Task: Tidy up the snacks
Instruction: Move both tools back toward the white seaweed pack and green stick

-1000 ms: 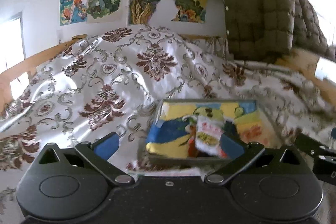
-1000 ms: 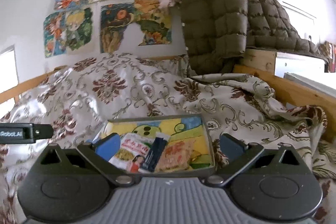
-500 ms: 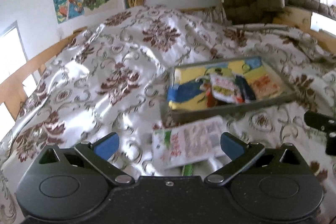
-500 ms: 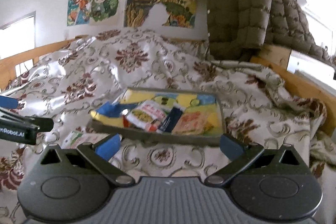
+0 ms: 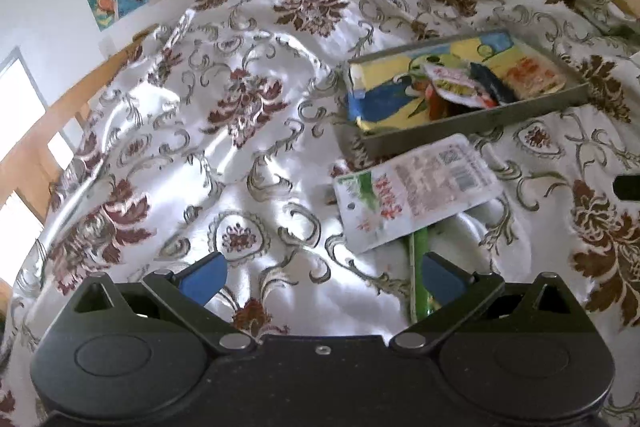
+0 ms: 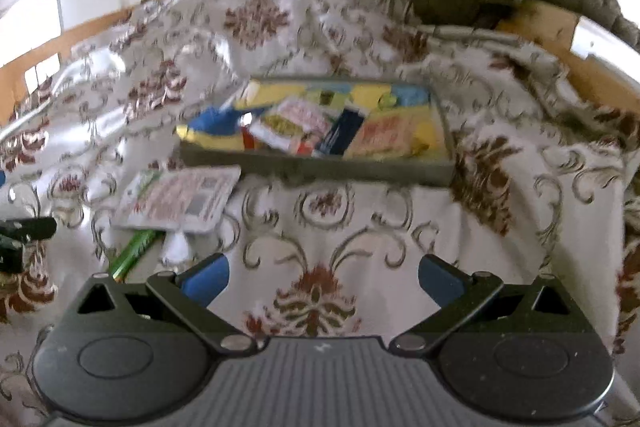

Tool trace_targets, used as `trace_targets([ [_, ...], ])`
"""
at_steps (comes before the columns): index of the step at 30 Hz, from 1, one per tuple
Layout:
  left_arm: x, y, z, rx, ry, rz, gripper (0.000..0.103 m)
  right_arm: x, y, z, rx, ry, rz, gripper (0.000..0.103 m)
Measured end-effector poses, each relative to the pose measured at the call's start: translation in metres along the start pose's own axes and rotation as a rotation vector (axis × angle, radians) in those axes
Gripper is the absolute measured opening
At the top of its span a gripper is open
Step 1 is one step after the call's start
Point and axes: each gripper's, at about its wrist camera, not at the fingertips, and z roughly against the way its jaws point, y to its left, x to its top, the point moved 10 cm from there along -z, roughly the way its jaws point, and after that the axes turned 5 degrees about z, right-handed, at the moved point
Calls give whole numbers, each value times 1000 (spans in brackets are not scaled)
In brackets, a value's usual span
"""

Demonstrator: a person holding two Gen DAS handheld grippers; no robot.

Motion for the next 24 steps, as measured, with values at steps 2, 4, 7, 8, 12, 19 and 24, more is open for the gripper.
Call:
trace_targets([
  [2,-4,1,-6,-18,23,21,102,-4,5,-6,5,29,24,103],
  [4,-8,0,-12,-34,47,34,102,-6,11,-11,9,53,50,103],
  [7,-14,-3,-20,-49,79,35,102,-9,19,-17,13,77,85,103],
  [8,-16,-4,-22,-52,87,32,102,-9,22,-19,16,82,96,103],
  [12,-23,-5,-33,-53,123,27,102,-10,33,-28,28,95,138,103],
  [19,-20,-10,-42,-59,118,21,102,1,61,-34,-1,-16,310,103],
  [24,-24,-4,-50,-36,148,52,102,2,76,-39,-20,-58,414,103],
])
